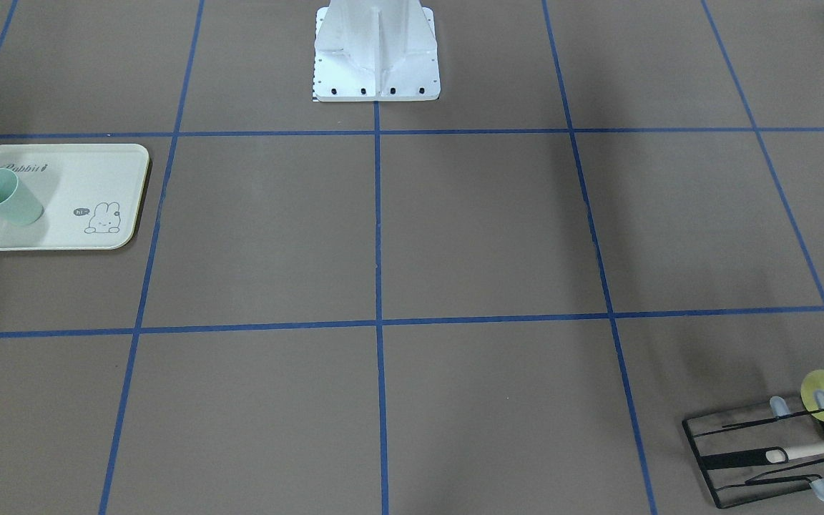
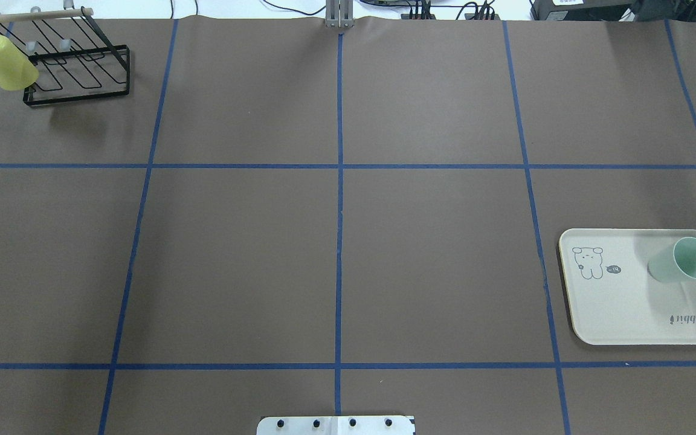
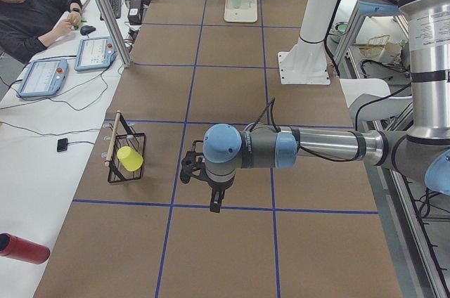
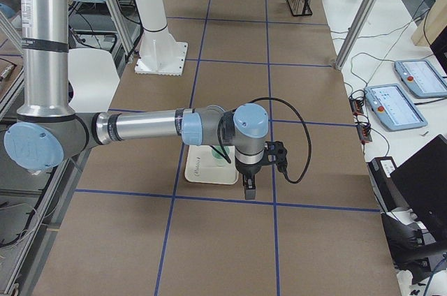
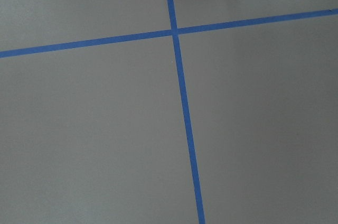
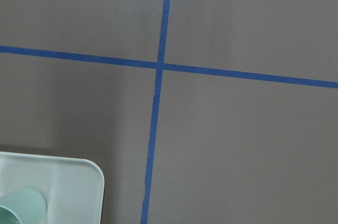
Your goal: Left arm grabs green cup and hands to right arm on tray
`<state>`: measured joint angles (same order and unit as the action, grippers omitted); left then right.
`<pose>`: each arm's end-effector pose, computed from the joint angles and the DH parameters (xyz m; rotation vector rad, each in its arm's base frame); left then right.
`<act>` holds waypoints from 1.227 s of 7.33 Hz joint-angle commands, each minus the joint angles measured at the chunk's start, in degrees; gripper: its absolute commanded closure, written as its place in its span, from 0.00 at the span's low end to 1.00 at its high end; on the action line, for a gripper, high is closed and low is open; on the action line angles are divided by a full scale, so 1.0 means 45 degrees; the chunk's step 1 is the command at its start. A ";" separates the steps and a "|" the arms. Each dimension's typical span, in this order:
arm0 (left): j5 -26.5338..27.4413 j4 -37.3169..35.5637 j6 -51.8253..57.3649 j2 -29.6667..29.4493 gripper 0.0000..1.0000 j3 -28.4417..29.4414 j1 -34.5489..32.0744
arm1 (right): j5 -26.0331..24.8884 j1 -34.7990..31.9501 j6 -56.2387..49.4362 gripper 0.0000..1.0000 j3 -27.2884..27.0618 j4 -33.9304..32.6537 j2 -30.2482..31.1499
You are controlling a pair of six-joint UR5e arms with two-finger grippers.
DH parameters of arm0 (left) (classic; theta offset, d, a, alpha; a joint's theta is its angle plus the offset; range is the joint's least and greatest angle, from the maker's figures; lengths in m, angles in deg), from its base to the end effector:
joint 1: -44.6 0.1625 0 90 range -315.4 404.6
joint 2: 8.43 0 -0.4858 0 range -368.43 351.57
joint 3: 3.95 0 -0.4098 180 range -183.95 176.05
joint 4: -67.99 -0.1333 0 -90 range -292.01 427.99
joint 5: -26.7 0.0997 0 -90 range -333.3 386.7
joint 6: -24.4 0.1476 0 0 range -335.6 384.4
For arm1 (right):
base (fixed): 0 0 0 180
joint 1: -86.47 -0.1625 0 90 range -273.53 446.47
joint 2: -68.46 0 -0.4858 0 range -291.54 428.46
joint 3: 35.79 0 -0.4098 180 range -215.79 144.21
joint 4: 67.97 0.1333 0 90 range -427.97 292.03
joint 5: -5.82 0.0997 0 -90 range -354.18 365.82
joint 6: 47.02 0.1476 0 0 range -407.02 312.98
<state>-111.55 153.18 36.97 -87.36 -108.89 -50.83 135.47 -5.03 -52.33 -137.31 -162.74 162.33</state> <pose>-0.0622 -0.4096 0.7115 0.1166 0.8346 0.1103 0.0516 -0.4775 0.7011 0.0893 -0.6880 -0.0812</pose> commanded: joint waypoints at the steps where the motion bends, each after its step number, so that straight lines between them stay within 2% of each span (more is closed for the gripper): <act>1: 0.0000 -0.0004 0.0000 0.0002 0.00 -0.0001 -0.0003 | -0.0003 0.0000 -0.0012 0.00 -0.0019 -0.0012 -0.0039; 9: 0.0000 0.0015 0.0019 -0.0018 0.00 0.0155 -0.0003 | 0.0016 0.0156 0.0145 0.00 0.0118 0.0671 -0.0078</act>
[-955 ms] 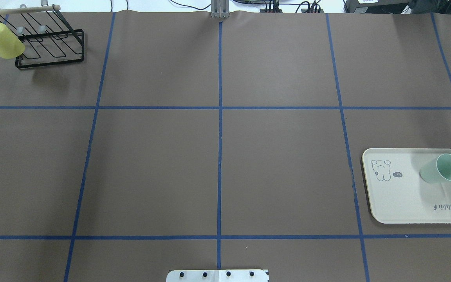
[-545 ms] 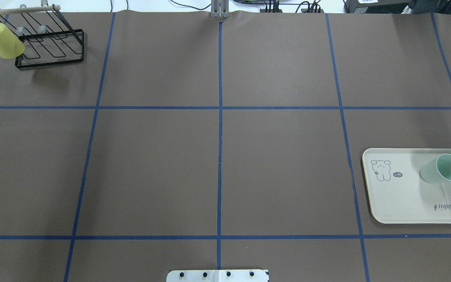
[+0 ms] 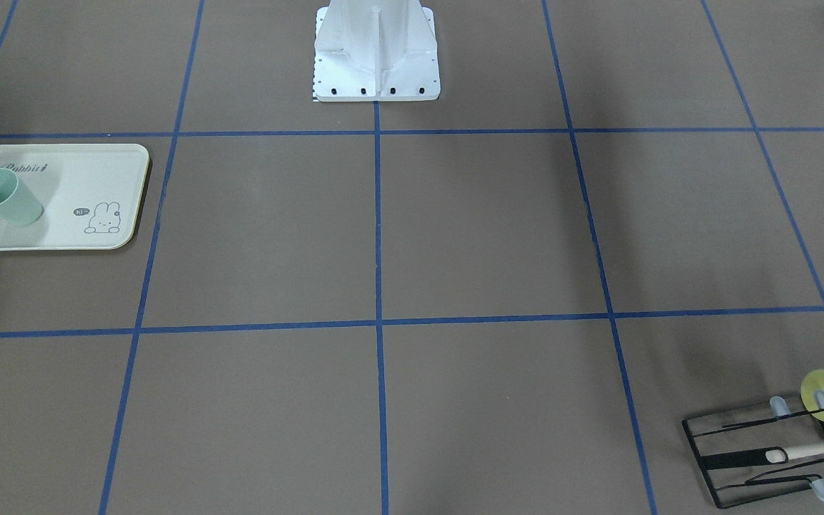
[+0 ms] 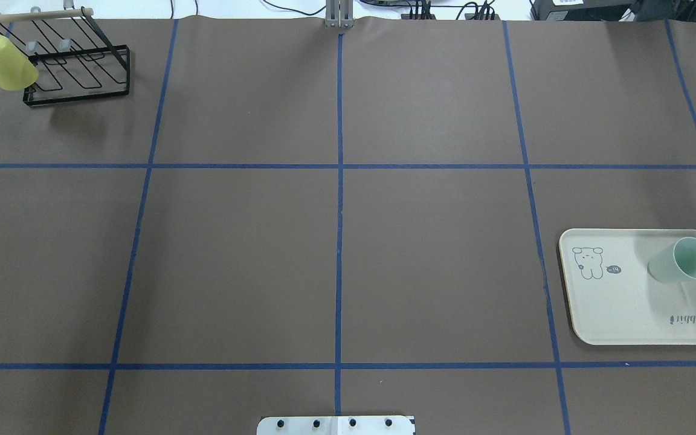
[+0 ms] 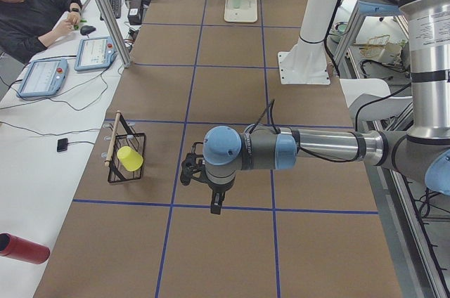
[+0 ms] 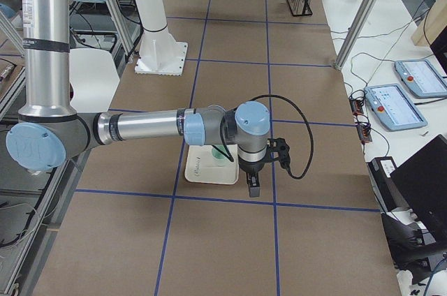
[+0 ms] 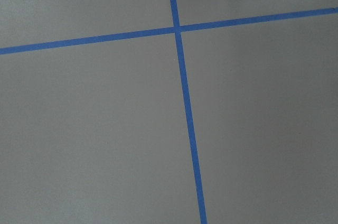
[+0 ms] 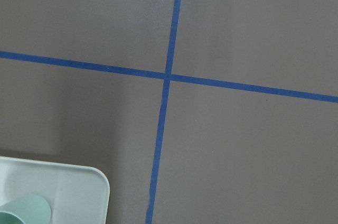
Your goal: Left arm grabs green cup and hands to right arm on tray
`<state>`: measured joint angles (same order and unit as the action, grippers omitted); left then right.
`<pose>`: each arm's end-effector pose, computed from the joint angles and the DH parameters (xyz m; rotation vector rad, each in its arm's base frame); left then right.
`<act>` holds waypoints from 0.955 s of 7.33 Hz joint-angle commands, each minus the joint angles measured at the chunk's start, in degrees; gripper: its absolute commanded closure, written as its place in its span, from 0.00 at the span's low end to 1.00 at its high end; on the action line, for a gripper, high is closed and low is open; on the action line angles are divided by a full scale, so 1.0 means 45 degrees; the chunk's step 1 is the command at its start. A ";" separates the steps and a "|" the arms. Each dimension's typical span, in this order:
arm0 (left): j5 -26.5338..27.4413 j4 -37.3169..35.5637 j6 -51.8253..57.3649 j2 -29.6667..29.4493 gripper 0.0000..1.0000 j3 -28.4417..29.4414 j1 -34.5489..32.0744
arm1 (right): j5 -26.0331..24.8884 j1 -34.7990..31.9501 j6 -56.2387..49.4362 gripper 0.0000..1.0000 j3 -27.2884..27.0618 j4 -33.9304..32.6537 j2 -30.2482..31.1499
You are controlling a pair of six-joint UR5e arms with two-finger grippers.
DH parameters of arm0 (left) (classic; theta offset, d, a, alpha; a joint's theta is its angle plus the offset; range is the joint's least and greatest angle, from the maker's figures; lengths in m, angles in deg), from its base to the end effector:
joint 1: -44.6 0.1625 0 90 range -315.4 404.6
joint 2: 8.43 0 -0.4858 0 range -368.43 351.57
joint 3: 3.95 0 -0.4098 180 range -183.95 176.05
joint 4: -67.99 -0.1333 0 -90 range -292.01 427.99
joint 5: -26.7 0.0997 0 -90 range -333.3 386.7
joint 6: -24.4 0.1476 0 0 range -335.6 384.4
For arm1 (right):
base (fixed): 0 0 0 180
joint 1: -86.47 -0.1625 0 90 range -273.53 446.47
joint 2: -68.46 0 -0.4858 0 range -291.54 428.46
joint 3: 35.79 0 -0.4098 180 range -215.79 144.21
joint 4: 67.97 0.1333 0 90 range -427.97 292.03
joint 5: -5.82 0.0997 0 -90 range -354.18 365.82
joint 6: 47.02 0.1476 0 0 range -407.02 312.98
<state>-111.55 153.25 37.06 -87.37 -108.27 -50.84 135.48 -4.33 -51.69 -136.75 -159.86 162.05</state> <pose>-0.0622 -0.4090 0.7168 0.1085 0.8358 0.1076 0.0459 -0.4855 0.6984 0.1247 -0.6867 -0.0979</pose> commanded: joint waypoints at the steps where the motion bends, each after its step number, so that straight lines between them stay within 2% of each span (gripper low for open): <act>1: 0.0000 0.0000 0.0000 0.0003 0.00 0.0038 0.0000 | 0.0016 0.0040 0.0004 0.00 -0.0005 0.0031 -0.0015; 7: 0.0488 0.0000 0.0000 -0.0016 0.00 0.0038 0.0019 | 0.0016 0.0138 0.0004 0.00 -0.0005 0.0031 -0.0015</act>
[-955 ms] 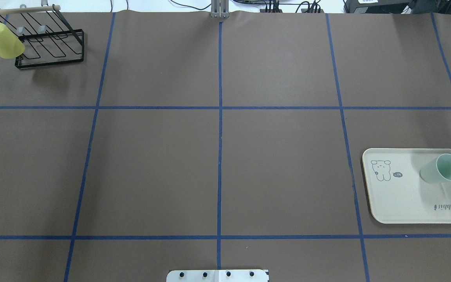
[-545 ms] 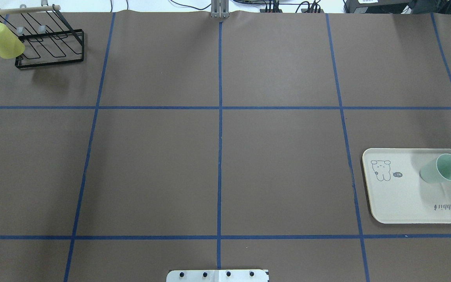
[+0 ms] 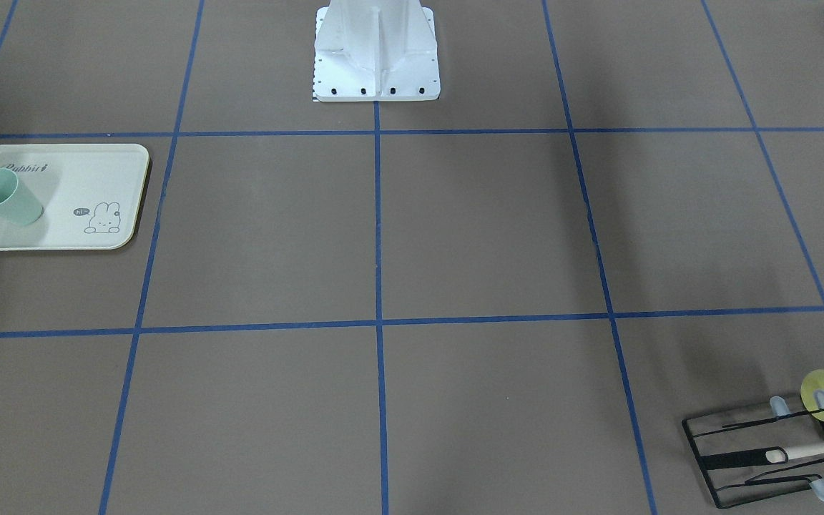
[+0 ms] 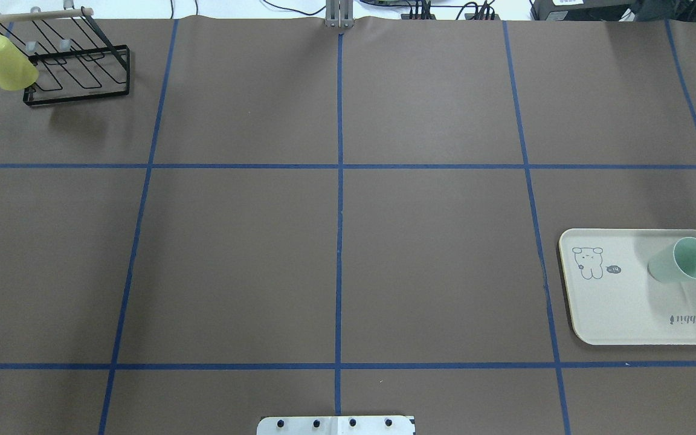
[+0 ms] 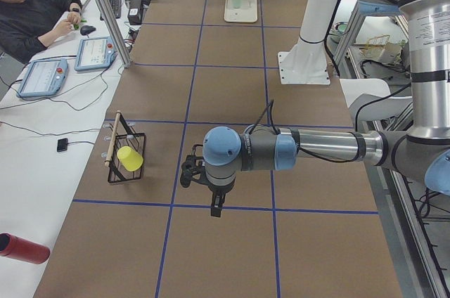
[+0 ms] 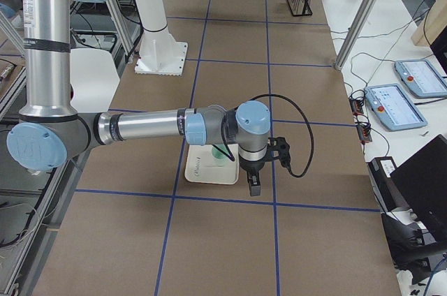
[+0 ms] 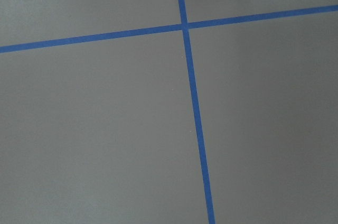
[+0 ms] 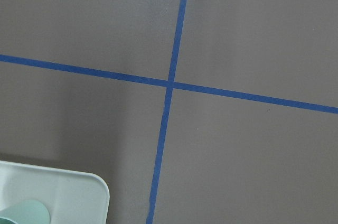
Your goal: Left arm grabs green cup and hands to right arm on tray
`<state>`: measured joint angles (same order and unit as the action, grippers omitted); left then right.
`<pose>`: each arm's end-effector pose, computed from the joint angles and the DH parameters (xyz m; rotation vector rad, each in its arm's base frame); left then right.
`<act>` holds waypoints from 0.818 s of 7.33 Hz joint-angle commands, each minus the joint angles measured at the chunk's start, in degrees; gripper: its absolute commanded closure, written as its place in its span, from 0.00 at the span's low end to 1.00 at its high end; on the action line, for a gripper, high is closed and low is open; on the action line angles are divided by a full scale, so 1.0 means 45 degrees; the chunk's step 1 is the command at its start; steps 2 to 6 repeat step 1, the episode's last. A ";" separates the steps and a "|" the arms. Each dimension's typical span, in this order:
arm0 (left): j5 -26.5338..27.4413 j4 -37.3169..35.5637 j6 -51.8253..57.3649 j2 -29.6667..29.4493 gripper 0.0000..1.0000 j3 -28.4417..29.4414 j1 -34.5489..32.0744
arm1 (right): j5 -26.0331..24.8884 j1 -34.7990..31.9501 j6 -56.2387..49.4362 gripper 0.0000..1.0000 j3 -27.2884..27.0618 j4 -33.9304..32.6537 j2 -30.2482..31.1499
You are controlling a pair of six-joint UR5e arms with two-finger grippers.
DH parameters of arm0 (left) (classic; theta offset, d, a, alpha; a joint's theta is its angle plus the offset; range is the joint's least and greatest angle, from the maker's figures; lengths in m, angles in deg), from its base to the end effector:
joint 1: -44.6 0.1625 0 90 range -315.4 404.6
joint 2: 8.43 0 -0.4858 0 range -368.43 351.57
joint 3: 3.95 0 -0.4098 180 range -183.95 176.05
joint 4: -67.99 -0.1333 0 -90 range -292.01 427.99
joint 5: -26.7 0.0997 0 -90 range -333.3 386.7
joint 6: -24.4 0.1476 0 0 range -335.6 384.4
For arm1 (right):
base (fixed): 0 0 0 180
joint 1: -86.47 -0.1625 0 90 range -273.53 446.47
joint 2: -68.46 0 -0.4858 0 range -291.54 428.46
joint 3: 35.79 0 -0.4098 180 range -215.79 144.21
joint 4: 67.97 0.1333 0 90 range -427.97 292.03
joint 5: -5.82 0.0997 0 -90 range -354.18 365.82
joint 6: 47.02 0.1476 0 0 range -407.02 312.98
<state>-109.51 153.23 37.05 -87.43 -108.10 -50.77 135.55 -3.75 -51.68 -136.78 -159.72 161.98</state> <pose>-0.0653 -0.4090 0.7218 0.1001 0.8011 0.1088 0.0408 -0.4869 0.6971 0.1253 -0.6884 -0.1089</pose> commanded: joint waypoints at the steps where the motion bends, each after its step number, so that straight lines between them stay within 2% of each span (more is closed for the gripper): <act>1: 0.0036 0.0005 0.0000 -0.0003 0.00 0.0000 0.0003 | 0.0000 0.0068 0.0000 0.00 0.0000 0.0000 0.0000; 6: 0.0036 0.0005 0.0000 -0.0003 0.00 0.0000 0.0003 | 0.0000 0.0068 0.0000 0.00 0.0000 0.0000 0.0000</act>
